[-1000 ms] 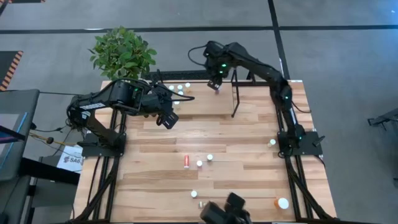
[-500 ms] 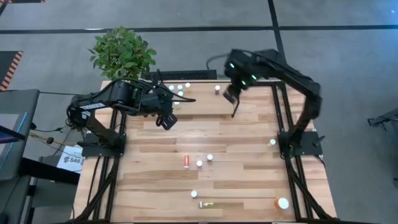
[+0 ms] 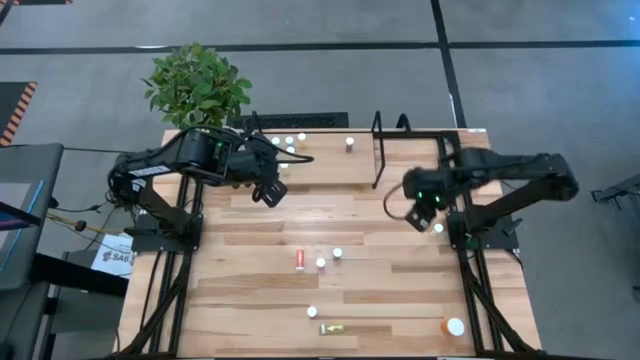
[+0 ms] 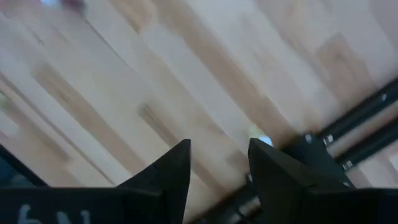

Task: Pick and place medicine bottles onto shelf by color
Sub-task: Put the yellow pill bottle on the shelf

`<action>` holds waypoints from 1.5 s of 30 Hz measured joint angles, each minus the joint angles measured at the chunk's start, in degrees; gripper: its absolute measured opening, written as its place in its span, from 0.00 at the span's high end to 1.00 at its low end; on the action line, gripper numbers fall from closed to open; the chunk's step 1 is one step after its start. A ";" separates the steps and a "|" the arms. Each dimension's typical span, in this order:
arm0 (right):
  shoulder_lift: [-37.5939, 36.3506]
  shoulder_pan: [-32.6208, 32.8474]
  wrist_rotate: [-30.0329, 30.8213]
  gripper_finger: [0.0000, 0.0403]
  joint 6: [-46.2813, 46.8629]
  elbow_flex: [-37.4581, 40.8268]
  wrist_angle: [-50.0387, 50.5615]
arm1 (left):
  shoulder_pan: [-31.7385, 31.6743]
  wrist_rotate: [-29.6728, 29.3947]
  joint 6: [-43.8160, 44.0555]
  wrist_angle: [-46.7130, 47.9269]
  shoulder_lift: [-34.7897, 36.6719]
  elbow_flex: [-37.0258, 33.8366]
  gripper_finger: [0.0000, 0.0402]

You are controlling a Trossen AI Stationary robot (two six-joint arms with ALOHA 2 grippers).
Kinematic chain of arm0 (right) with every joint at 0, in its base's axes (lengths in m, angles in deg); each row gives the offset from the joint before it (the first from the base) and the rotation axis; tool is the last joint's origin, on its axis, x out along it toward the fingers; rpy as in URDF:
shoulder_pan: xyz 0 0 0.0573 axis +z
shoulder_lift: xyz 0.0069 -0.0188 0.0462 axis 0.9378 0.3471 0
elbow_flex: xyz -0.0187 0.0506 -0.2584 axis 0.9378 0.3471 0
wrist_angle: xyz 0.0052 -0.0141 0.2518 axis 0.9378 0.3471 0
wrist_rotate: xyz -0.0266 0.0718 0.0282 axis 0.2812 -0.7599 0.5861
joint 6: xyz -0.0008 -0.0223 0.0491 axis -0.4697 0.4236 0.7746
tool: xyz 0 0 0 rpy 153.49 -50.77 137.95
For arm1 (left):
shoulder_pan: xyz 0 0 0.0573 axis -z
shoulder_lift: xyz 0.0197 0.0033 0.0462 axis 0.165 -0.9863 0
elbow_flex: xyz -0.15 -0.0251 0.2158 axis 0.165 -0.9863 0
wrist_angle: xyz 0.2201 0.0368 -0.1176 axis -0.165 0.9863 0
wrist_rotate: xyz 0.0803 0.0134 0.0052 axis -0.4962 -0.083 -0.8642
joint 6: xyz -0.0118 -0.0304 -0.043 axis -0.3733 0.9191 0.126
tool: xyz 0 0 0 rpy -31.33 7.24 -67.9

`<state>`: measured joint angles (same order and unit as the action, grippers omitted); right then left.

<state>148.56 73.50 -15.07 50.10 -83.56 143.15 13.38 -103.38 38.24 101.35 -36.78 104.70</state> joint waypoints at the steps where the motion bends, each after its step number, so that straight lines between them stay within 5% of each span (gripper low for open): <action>1: -0.69 0.77 -0.33 0.55 0.00 2.17 0.06 | 0.00 0.02 0.97 -0.06 -0.04 0.00 0.58; 11: -2.15 4.52 -0.50 0.44 -3.75 18.96 -0.63 | 0.45 0.59 10.24 -1.22 -0.43 0.00 0.58; 21: -2.09 0.29 -0.48 0.42 -5.97 32.22 -9.18 | 2.75 0.59 12.41 -1.20 -0.43 0.00 0.58; 36: -0.49 -7.75 -2.24 0.43 -3.62 32.47 -9.76 | 2.91 0.20 10.56 -0.96 -0.41 0.00 0.58; 45: 4.59 -10.45 -4.97 0.43 -15.94 32.61 -8.88 | 2.45 0.09 5.86 -0.98 -0.41 0.00 0.58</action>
<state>153.15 63.05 -20.04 34.16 -50.96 134.27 15.83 -103.29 44.10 100.37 -37.19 104.69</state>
